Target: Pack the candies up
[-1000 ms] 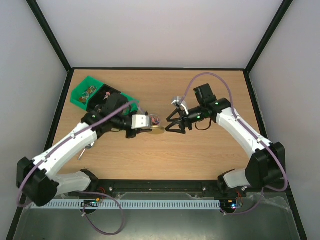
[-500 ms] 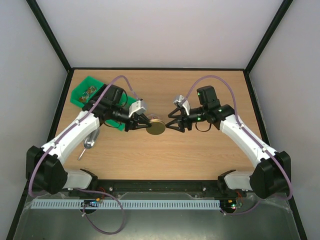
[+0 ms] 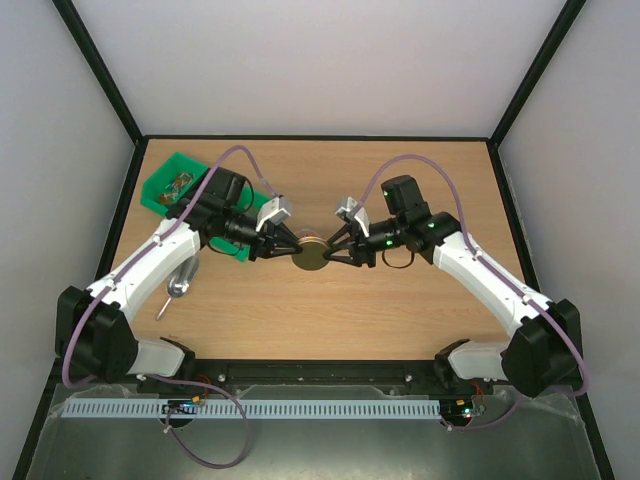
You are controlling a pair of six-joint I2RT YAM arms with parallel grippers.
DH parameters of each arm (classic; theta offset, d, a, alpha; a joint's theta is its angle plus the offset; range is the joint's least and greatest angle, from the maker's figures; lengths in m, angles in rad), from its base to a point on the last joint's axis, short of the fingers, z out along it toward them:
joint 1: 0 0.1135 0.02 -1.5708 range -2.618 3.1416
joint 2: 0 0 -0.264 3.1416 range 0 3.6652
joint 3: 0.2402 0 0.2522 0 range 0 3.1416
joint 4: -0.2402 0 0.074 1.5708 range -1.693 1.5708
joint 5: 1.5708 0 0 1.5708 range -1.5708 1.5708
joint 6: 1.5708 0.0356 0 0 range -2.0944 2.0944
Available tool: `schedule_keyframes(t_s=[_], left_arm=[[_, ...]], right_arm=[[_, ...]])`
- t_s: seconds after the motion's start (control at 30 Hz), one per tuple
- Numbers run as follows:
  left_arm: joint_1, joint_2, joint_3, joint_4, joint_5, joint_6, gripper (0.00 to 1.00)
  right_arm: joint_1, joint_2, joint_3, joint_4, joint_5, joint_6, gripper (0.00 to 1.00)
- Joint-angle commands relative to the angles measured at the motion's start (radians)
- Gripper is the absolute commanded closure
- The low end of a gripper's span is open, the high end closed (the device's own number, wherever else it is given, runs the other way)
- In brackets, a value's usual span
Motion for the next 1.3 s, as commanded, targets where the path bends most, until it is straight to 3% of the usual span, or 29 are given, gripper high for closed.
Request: schedule_keyframes(t_s=[0.0, 0.2, 0.3, 0.37, 0.43, 0.53, 0.63, 0.73, 0.87, 1.27], left_arm=[[0.008, 0.006, 0.026, 0.012, 0.045, -0.006, 0.85], [0.024, 0.003, 0.023, 0.024, 0.044, -0.005, 0.85], [0.042, -0.001, 0.012, 0.063, 0.029, -0.04, 0.78], [0.058, -0.01, -0.003, 0.118, -0.004, -0.093, 0.67], [0.096, -0.03, -0.025, 0.193, -0.033, -0.17, 0.49], [0.148, -0.087, -0.073, 0.327, -0.114, -0.236, 0.34], [0.151, -0.12, -0.104, 0.382, -0.302, -0.201, 0.28], [0.153, -0.103, -0.097, 0.342, -0.406, -0.128, 0.22], [0.154, -0.084, -0.109, 0.287, -0.455, -0.015, 0.17], [0.087, 0.07, -0.088, 0.157, -0.589, 0.225, 0.09]], right_arm=[[0.005, 0.014, 0.008, 0.003, -0.008, 0.013, 0.72], [0.005, 0.049, 0.026, 0.003, -0.036, 0.054, 0.92], [0.003, 0.066, 0.034, 0.016, -0.044, 0.086, 0.97], [-0.006, 0.08, 0.036, 0.049, -0.062, 0.142, 0.98], [-0.025, 0.102, 0.033, 0.108, -0.082, 0.228, 0.99], [-0.058, 0.145, 0.031, 0.213, -0.103, 0.361, 0.99], [-0.073, 0.206, 0.029, 0.306, -0.13, 0.508, 0.99], [-0.075, 0.295, 0.032, 0.407, -0.164, 0.653, 0.99], [-0.091, 0.387, 0.057, 0.47, -0.157, 0.761, 0.99], [-0.125, 0.618, 0.138, 0.453, -0.184, 0.874, 0.99]])
